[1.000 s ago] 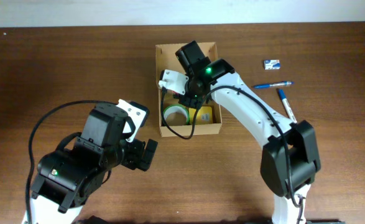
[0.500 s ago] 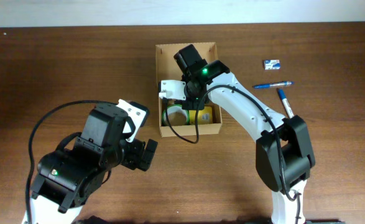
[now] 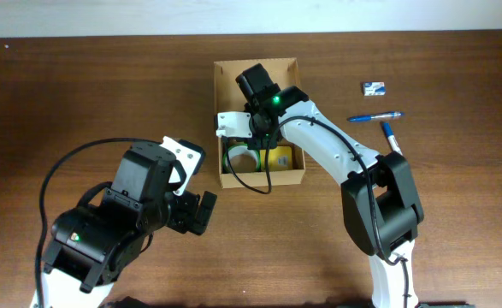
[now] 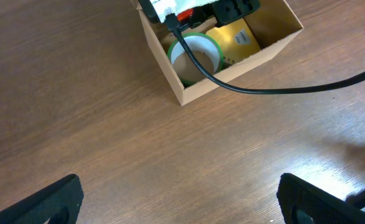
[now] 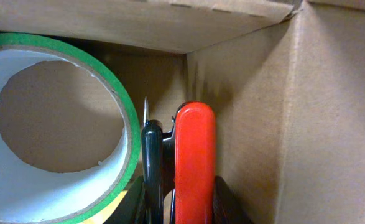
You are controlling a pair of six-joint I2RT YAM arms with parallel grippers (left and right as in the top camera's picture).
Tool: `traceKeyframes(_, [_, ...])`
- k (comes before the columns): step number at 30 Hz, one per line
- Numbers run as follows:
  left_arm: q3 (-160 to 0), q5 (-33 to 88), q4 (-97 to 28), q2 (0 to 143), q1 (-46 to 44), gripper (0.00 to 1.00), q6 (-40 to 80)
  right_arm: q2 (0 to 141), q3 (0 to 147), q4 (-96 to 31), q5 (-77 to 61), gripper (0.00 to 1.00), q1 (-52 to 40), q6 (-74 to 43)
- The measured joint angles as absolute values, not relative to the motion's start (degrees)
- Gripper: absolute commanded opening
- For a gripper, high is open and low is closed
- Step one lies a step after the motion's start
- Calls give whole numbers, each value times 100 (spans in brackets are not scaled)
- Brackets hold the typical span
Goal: Pack container
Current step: 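Carry the red stapler over the box and lower it inside, then release the stapler and raise the right gripper out of the box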
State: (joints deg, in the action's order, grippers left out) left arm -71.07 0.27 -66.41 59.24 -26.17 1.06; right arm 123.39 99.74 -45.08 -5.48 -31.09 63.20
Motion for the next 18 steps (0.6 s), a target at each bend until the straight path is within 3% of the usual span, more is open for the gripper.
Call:
traceKeyframes(6, [-7107,27,-6641,5924,-2617,99,106,12339,9974,-4508,-548,33,-3109,6316])
traceKeyframes(18, [-7107,27,-6641,5924,-2617,100,106,12339,9974,-4506,-548,45,-3109,6340])
